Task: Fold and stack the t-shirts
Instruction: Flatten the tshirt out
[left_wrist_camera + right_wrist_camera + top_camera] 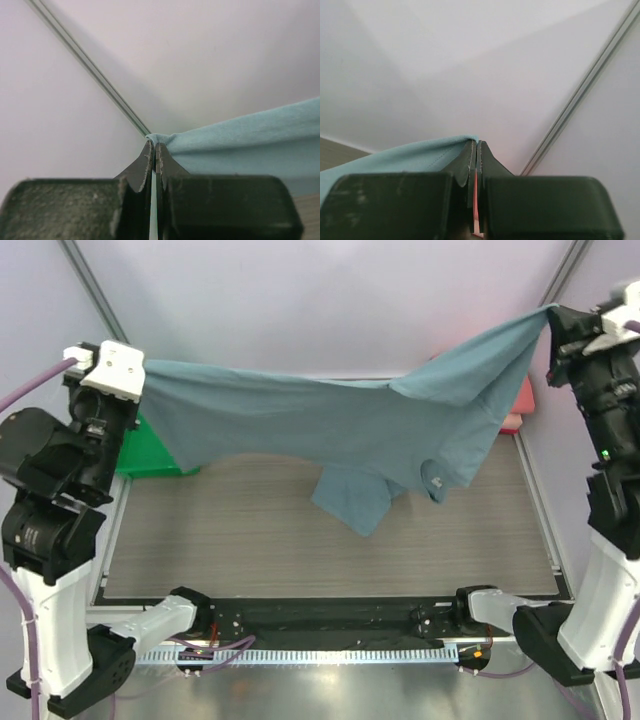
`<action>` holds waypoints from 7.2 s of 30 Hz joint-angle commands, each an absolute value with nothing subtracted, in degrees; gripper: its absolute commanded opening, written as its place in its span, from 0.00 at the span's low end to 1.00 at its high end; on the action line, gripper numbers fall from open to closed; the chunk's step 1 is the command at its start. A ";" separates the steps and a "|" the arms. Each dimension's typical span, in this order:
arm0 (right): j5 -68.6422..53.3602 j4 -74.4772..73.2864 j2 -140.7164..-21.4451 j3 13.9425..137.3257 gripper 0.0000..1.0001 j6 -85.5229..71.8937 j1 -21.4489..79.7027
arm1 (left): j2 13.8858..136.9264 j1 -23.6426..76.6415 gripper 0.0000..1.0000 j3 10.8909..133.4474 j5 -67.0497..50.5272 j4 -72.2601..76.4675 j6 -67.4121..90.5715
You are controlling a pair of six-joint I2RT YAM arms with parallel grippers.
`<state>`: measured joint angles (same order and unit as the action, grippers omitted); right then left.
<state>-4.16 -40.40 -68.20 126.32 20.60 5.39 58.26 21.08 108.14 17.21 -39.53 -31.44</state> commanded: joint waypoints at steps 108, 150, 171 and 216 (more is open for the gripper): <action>-0.26 -1.49 -136.41 130.87 0.01 26.90 4.75 | 122.35 9.93 0.00 102.22 23.20 -7.47 -31.29; -6.07 -37.62 -60.72 125.22 0.01 19.69 10.72 | 43.41 6.42 0.00 97.45 6.24 -34.72 -21.89; -5.54 -10.55 -72.86 118.00 0.01 27.06 8.79 | 59.84 6.42 0.00 93.36 9.23 -11.69 -31.81; 3.69 3.60 -143.87 139.38 0.01 36.12 8.96 | 126.21 5.80 0.00 105.46 12.83 2.99 -27.86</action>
<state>0.99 -2.63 -143.24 134.63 35.07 9.15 126.21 6.33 102.10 11.81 0.71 -28.71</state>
